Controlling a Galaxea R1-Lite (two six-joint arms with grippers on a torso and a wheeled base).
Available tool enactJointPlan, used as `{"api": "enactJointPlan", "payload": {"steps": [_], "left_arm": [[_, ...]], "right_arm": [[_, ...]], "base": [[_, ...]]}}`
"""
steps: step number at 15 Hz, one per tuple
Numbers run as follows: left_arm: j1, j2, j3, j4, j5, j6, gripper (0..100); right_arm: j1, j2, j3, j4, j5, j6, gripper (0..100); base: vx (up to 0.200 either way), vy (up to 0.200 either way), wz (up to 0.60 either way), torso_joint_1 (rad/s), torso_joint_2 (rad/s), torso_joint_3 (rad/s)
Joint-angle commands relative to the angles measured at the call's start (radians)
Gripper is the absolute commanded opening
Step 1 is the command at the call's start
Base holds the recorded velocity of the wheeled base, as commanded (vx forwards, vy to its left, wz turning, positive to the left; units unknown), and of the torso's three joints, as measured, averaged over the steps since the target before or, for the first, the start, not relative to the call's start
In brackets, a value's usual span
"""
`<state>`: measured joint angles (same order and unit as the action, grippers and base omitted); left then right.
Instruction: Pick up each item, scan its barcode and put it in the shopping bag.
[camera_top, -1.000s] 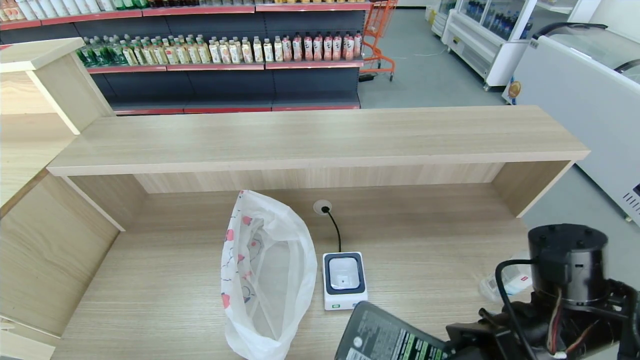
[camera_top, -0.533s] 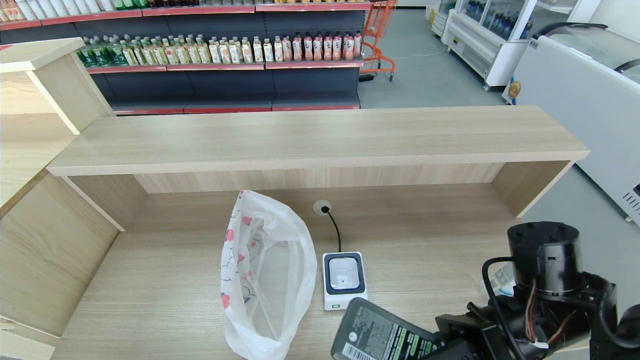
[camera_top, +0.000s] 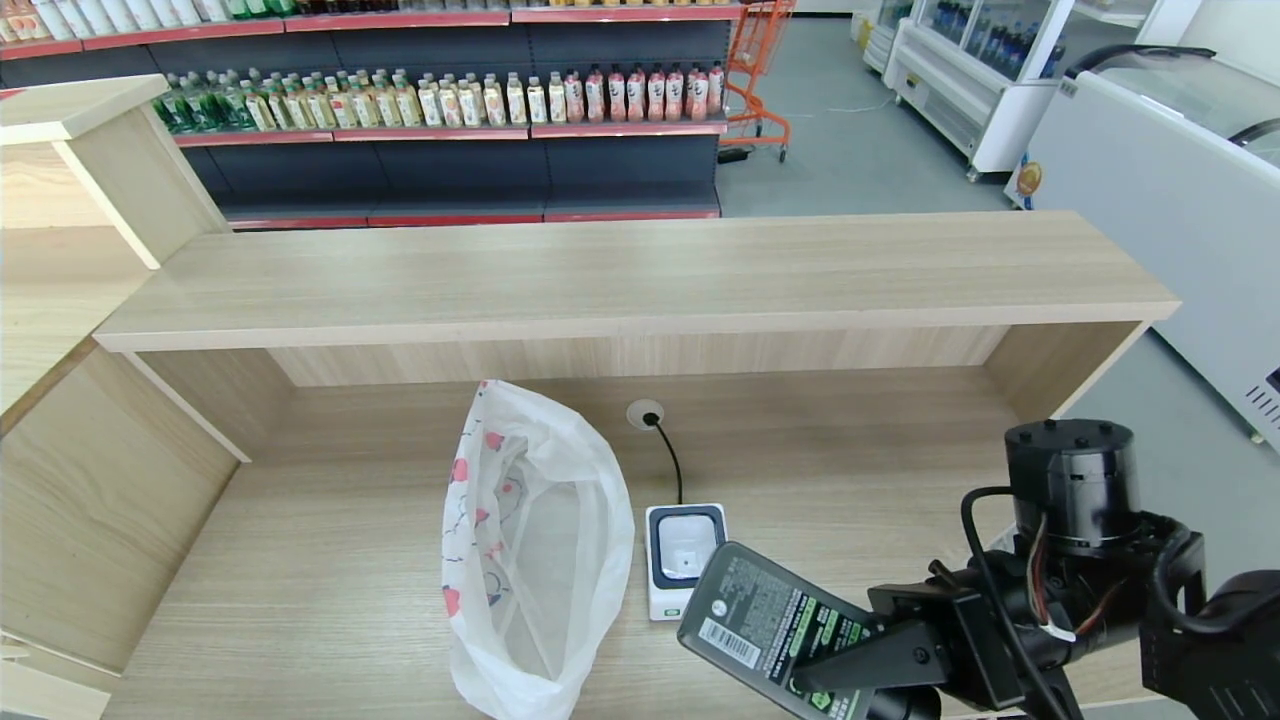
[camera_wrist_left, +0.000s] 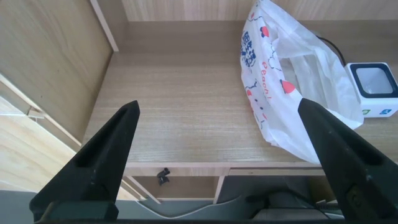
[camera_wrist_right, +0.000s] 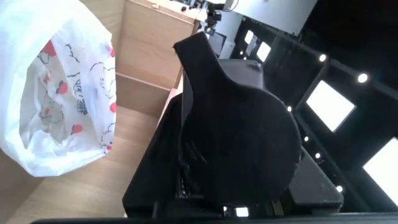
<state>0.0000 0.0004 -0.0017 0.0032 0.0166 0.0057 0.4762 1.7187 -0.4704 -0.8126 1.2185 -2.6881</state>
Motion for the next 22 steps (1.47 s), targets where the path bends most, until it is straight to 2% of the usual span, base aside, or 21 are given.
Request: {"api": "enactJointPlan", "payload": {"steps": [1, 11, 13, 14, 15, 16, 17, 18, 20, 22], "left_arm": [[0.0, 0.0, 0.0, 0.0, 0.0, 0.0, 100], [0.0, 0.0, 0.002, 0.0, 0.0, 0.0, 100], [0.0, 0.0, 0.0, 0.0, 0.0, 0.0, 100], [0.0, 0.0, 0.0, 0.0, 0.0, 0.0, 100], [0.0, 0.0, 0.0, 0.0, 0.0, 0.0, 100], [0.0, 0.0, 0.0, 0.0, 0.0, 0.0, 100], [0.0, 0.0, 0.0, 0.0, 0.0, 0.0, 100], [0.0, 0.0, 0.0, 0.0, 0.0, 0.0, 100], [0.0, 0.0, 0.0, 0.0, 0.0, 0.0, 100], [0.0, 0.0, 0.0, 0.0, 0.0, 0.0, 100]], "right_arm": [[0.001, 0.027, -0.007, 0.001, -0.001, -0.004, 0], [0.005, 0.032, -0.011, 0.004, 0.012, -0.015, 0], [0.007, 0.024, -0.024, 0.01, 0.01, 0.031, 0], [0.029, 0.002, -0.062, 0.01, 0.01, 0.163, 0], [0.027, -0.074, -0.134, 0.01, -0.002, 0.387, 0], [-0.045, -0.157, -0.182, 0.016, -0.136, 0.699, 0], [-0.079, -0.228, -0.178, 0.021, -0.269, 0.938, 0], [-0.114, -0.304, -0.183, 0.027, -0.389, 1.102, 0], [-0.131, -0.409, -0.123, 0.139, -0.481, 1.505, 0], [-0.183, -0.449, -0.117, 0.2, -0.672, 1.918, 0]], "base": [[0.0, 0.0, 0.0, 0.0, 0.0, 0.0], [0.0, 0.0, 0.0, 0.0, 0.0, 0.0], [0.0, 0.0, 0.0, 0.0, 0.0, 0.0], [0.0, 0.0, 0.0, 0.0, 0.0, 0.0], [0.0, 0.0, 0.0, 0.0, 0.0, 0.0], [0.0, 0.0, 0.0, 0.0, 0.0, 0.0], [0.0, 0.0, 0.0, 0.0, 0.0, 0.0], [0.0, 0.0, 0.0, 0.0, 0.0, 0.0], [0.0, 0.0, 0.0, 0.0, 0.0, 0.0], [0.0, 0.0, 0.0, 0.0, 0.0, 0.0]]}}
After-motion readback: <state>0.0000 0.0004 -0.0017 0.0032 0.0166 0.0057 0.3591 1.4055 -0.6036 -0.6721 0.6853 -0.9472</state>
